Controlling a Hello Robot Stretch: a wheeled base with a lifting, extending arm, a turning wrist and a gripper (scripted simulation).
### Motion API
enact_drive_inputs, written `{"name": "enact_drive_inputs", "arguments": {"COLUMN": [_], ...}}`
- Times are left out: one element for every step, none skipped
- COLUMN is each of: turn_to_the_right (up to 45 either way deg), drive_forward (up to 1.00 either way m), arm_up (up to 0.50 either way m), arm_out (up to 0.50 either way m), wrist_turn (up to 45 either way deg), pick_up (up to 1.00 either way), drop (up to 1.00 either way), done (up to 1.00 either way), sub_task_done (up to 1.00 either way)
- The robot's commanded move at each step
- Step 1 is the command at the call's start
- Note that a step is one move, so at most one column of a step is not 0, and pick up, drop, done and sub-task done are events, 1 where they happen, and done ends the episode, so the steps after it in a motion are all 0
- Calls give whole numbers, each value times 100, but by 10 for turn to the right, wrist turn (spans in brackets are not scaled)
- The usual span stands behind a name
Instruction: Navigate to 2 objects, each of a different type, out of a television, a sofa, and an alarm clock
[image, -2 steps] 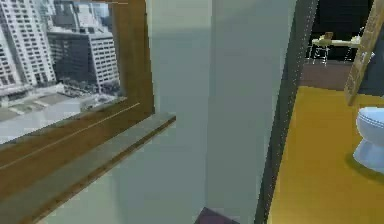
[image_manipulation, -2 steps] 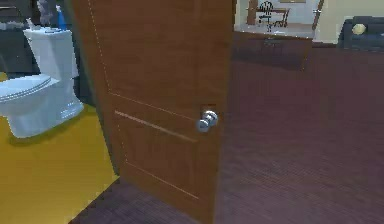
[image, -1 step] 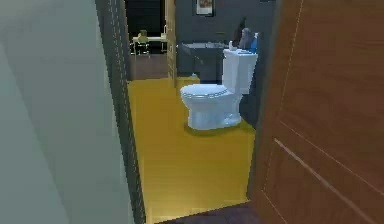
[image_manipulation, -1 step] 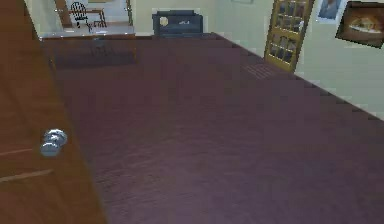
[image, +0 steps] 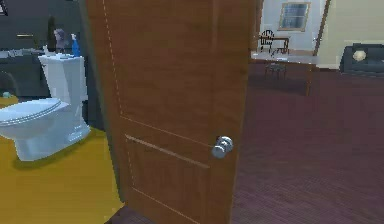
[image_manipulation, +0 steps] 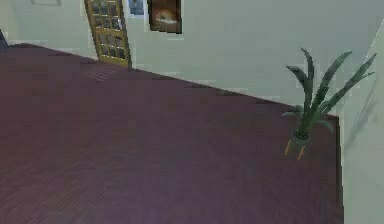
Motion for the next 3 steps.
{"name": "enact_drive_inputs", "arguments": {"turn_to_the_right": [300,0,390], "drive_forward": [0,10,0], "arm_up": [0,0,0], "arm_out": [0,0,0], "wrist_turn": [0,0,0], "pick_up": [0,0,0], "drop": [0,0,0], "done": [0,0,0], "sub_task_done": [0,0,0]}}
